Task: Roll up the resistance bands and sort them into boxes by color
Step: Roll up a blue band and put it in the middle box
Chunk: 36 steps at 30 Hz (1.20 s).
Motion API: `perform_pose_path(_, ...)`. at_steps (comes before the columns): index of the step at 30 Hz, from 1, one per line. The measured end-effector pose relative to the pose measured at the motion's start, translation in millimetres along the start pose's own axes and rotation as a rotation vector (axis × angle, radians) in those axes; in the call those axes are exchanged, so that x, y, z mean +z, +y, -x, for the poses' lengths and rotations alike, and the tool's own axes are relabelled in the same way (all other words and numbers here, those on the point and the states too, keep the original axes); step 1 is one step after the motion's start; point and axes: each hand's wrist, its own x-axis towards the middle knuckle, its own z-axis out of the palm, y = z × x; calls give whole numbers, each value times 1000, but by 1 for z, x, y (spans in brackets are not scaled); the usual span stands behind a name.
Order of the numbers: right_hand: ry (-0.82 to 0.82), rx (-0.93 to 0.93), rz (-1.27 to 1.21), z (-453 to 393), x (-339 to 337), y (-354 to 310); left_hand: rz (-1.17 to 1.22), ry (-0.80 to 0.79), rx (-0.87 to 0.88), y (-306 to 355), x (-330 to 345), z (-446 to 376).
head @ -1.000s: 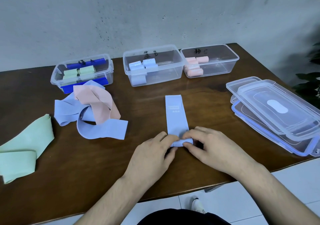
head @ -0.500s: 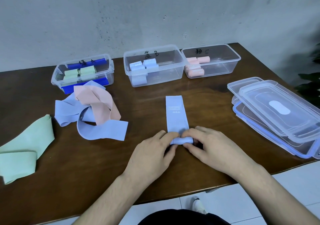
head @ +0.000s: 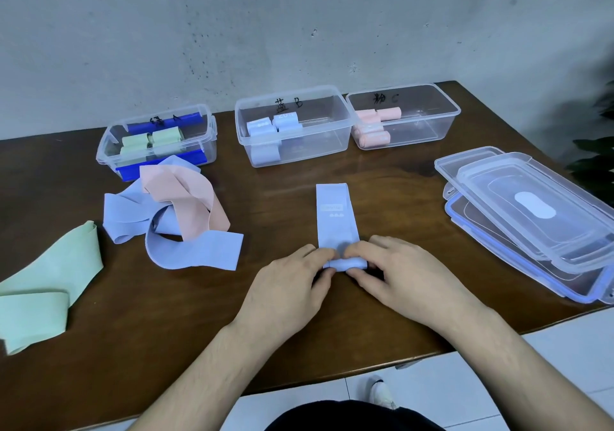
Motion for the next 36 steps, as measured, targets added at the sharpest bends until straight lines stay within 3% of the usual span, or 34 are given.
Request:
perform_pose_path(8, -15, 36, -85, -5, -1, 2, -9, 69, 4, 2, 4, 5)
perform_pose_path(36, -1, 27, -25, -19, -3, 8, -118, 36, -18, -2, 1, -20)
